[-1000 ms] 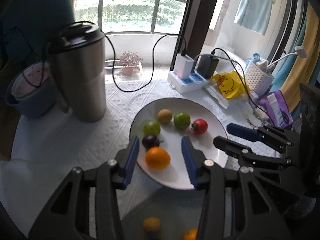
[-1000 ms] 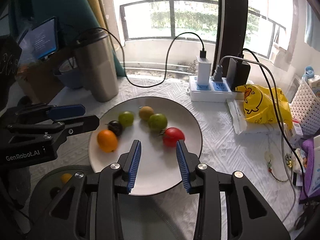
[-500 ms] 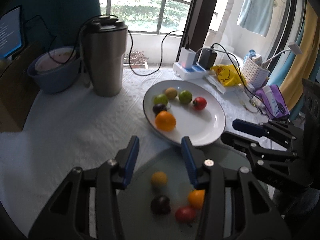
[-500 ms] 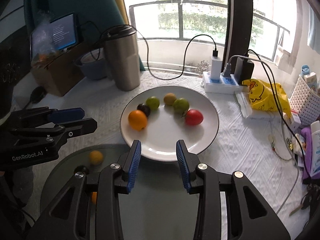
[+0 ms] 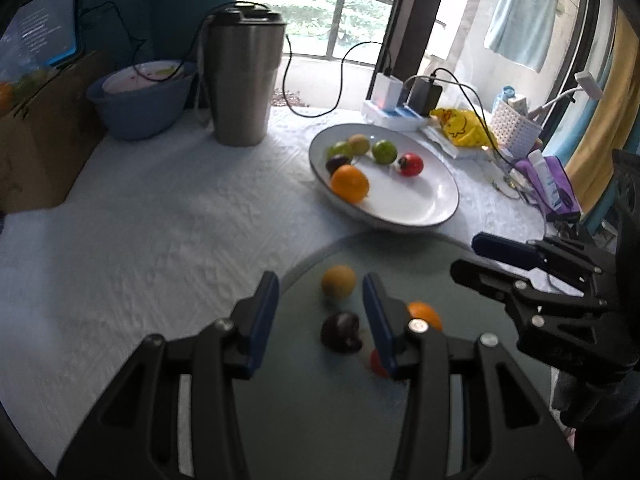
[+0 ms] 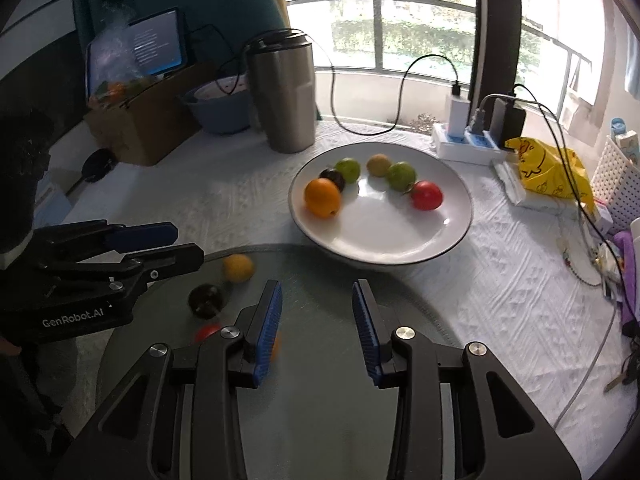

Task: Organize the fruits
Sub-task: 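Move both open tools back over the remaining fruits on the mat, then grasp the orange with the right tool while the left tool grasps the small red tomato, then carry the orange and small red tomato in both tools over the white plate, then open the right tool releasing the orange while the left releases the tomato, then move both open tools back over the last fruits on the mat, then grasp the dark cherry with the left tool while the right tool grasps the small yellow fruit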

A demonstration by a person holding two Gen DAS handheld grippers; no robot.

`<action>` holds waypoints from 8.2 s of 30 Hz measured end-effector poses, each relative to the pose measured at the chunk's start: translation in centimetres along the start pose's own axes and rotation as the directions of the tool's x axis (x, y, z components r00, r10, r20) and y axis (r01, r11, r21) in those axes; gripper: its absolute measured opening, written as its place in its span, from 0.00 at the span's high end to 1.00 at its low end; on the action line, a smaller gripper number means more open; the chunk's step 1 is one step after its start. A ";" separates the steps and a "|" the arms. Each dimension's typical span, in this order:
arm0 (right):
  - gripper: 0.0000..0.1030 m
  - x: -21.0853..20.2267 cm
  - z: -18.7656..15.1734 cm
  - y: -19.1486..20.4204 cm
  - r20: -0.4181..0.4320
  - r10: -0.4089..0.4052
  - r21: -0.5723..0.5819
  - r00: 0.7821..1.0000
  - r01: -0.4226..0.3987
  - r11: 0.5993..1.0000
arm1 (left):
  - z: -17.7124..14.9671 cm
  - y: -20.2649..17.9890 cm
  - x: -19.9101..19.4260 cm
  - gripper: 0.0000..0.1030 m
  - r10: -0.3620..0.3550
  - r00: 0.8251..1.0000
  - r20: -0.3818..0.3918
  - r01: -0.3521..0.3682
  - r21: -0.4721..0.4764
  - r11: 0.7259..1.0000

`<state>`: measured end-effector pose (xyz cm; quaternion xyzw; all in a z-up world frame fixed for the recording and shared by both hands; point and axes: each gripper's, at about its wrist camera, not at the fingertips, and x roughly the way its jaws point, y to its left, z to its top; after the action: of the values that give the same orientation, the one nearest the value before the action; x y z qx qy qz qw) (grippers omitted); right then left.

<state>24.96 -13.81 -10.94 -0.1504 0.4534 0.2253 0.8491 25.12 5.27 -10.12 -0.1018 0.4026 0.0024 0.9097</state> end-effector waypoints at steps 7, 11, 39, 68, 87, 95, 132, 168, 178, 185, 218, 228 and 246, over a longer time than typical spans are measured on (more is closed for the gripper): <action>0.62 0.7 -1.3 1.6 -0.019 0.053 -0.002 0.998 -0.053 0.999 | -2.1 0.6 -0.7 0.56 0.027 1.000 0.001 -0.027 -0.020 0.999; 0.62 1.2 -1.9 2.2 -0.036 0.080 -0.003 0.996 -0.080 0.997 | -3.1 0.7 -1.1 0.56 0.038 0.999 0.000 -0.038 -0.035 0.999; 0.67 0.4 -3.4 -1.4 -0.021 0.164 0.082 0.986 -0.161 0.984 | -4.4 -3.5 -0.5 0.56 -0.027 0.999 -0.040 0.027 -0.002 1.000; 0.67 0.5 -4.5 -3.0 -0.038 0.091 0.079 0.995 -0.088 0.993 | -5.0 -5.2 -0.6 0.72 -0.058 0.997 -0.048 0.061 0.066 0.996; 0.67 -2.5 -2.3 -2.9 0.034 0.053 0.065 0.998 -0.056 0.996 | -2.2 -6.0 -3.5 0.72 -0.104 0.993 0.050 0.096 0.141 0.985; 0.67 -2.3 0.0 -4.6 0.066 0.032 0.070 0.997 -0.037 0.997 | 0.9 -6.4 -2.5 0.72 -0.121 0.990 0.074 0.106 0.175 0.979; 0.67 6.6 4.0 -10.4 0.010 0.022 0.123 1.000 -0.023 0.992 | 6.9 -5.8 9.9 0.71 -0.114 0.990 -0.077 0.125 0.157 0.980; 0.60 1.5 2.7 -4.3 0.027 -0.017 0.076 1.000 0.014 0.997 | 2.6 -0.5 0.0 0.59 -0.100 0.995 0.028 0.099 0.041 0.994; 0.60 0.5 1.1 -2.1 0.019 -0.013 0.062 1.000 0.012 0.998 | -0.6 0.3 -0.4 0.58 -0.100 0.995 0.003 0.100 0.014 0.995; 0.60 0.7 -0.6 -1.4 -0.002 -0.001 0.063 1.000 0.001 0.998 | -2.8 0.4 -0.3 0.58 -0.094 0.995 -0.024 0.094 0.009 0.996; 0.60 3.4 -0.3 -0.8 -0.029 0.039 0.070 0.999 -0.037 0.997 | -3.0 -0.6 2.4 0.71 -0.073 0.996 -0.044 0.079 0.160 0.984; 0.60 4.7 0.9 2.1 -0.043 0.064 0.018 0.997 -0.064 0.998 | -2.7 2.4 0.5 0.71 -0.082 0.997 0.002 0.081 0.100 0.992; 0.70 8.5 1.4 5.6 -0.124 0.091 -0.026 0.988 -0.095 0.995 | -3.1 8.4 -1.4 0.71 -0.004 0.999 0.038 0.004 -0.003 1.000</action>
<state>27.16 -6.35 -17.56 -0.1560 0.5077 0.2620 0.8058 21.24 13.04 -12.67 -0.1039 0.3851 0.0033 0.9170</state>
